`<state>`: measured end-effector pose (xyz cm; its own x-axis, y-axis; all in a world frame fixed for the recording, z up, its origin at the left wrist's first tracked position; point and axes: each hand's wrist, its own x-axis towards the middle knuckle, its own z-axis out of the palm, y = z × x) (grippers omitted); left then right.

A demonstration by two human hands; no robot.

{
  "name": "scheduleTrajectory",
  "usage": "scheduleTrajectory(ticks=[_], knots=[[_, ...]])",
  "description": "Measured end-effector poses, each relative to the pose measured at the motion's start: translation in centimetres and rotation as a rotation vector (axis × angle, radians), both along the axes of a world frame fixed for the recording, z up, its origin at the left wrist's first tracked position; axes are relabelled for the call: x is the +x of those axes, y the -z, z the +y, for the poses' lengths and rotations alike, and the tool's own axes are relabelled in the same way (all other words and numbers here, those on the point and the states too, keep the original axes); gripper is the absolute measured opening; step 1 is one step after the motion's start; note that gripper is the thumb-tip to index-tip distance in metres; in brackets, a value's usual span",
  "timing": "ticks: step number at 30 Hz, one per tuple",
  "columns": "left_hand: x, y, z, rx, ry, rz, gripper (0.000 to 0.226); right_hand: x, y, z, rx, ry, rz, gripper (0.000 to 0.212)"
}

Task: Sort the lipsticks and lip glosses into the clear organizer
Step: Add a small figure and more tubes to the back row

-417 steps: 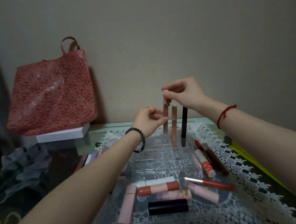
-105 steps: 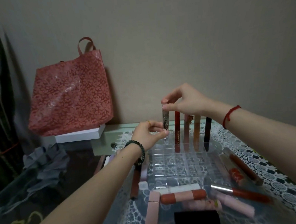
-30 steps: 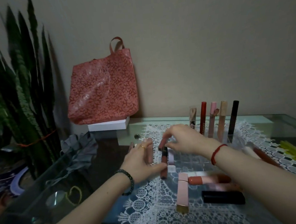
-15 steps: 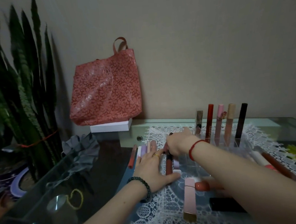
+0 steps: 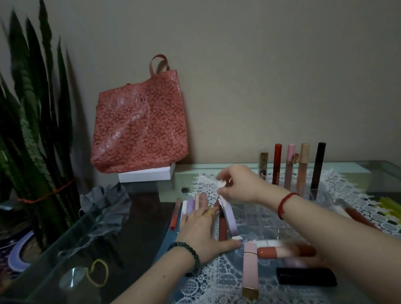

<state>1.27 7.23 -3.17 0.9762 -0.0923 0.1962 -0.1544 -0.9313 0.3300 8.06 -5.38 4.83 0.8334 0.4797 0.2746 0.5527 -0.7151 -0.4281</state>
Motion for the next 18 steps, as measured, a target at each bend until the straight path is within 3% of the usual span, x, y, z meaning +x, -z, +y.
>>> scheduleTrajectory(ticks=[5, 12, 18], knots=[[-0.1, -0.3, -0.3, 0.02, 0.081, -0.065, 0.083, -0.8, -1.1, -1.5, 0.282, -0.077, 0.178, 0.022], [-0.9, -1.0, -1.0, -0.057, 0.156, -0.142, 0.037, -2.8, -1.6, -2.9, 0.374, -0.131, 0.179, 0.019], [-0.8, -1.5, -1.3, -0.207, 0.171, -0.157, 0.031, -4.2, -1.8, -3.5, 0.388, -0.136, 0.169, 0.02]])
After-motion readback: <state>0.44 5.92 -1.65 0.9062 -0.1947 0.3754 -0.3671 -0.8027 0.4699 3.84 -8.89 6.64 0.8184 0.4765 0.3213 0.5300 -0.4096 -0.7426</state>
